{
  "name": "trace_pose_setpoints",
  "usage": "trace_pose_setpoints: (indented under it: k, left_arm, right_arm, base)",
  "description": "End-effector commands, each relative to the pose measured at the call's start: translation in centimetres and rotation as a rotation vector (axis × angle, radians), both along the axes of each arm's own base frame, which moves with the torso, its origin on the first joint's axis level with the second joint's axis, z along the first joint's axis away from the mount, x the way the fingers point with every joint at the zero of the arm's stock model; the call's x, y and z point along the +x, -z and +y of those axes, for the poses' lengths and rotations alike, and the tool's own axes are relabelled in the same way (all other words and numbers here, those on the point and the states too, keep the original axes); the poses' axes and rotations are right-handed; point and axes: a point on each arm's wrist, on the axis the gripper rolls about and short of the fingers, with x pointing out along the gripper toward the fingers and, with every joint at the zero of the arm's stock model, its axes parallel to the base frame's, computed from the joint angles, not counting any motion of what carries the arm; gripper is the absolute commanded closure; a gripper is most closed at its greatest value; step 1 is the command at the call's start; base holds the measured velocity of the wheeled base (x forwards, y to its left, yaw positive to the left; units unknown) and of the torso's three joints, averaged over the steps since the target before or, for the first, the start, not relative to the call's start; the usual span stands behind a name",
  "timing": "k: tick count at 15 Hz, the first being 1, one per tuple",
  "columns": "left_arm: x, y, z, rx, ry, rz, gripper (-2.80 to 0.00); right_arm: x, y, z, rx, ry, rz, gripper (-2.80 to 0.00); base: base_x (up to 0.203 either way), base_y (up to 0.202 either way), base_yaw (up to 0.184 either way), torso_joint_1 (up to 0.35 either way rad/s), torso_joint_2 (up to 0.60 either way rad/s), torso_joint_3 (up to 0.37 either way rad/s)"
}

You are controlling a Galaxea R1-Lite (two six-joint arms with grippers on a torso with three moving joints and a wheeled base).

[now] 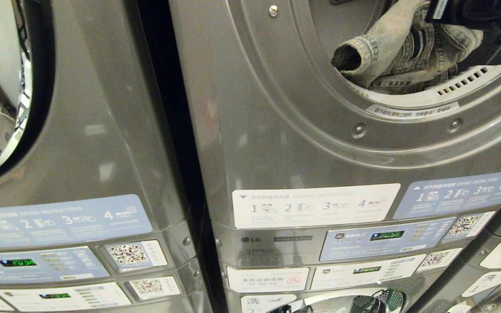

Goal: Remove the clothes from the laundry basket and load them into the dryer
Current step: Put the clothes in the dryer

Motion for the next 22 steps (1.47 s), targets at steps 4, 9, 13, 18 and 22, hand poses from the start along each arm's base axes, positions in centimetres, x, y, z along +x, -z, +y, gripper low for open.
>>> trace_pose_setpoints:
  k: [4, 9, 13, 18, 22]
  left_arm:
    - [0.0, 0.0, 0.0, 0.0, -0.001, 0.001, 0.0]
    - [0.0, 0.0, 0.0, 0.002, -0.001, 0.001, 0.0]
    - [0.0, 0.0, 0.0, 0.003, -0.001, 0.001, 0.0]
    - [0.0, 0.0, 0.0, 0.003, 0.0, 0.002, 0.0]
    - [0.0, 0.0, 0.0, -0.006, -0.004, 0.0, 0.0]
  right_arm:
    - [9.0, 4.4, -0.8, -0.261, 0.165, -0.134, 0.0]
    - [9.4, 4.7, -1.0, -0.31, 0.18, -0.141, 0.0]
    - [10.0, 5.3, -0.9, -0.321, 0.176, -0.126, -2.8]
    - [8.3, 3.4, -1.3, -0.301, 0.173, -0.175, -2.8]
    - [2.4, 0.2, 1.7, -0.227, 0.004, -0.171, -2.8]
  base:
    - [0.0, 0.0, 0.0, 0.0, 0.0, 0.0]
    - [0.0, 0.0, 0.0, 0.0, 0.0, 0.0]
    - [0.0, 0.0, 0.0, 0.0, 0.0, 0.0]
    - [0.0, 0.0, 0.0, 0.0, 0.0, 0.0]
    - [0.0, 0.0, 0.0, 0.0, 0.0, 0.0]
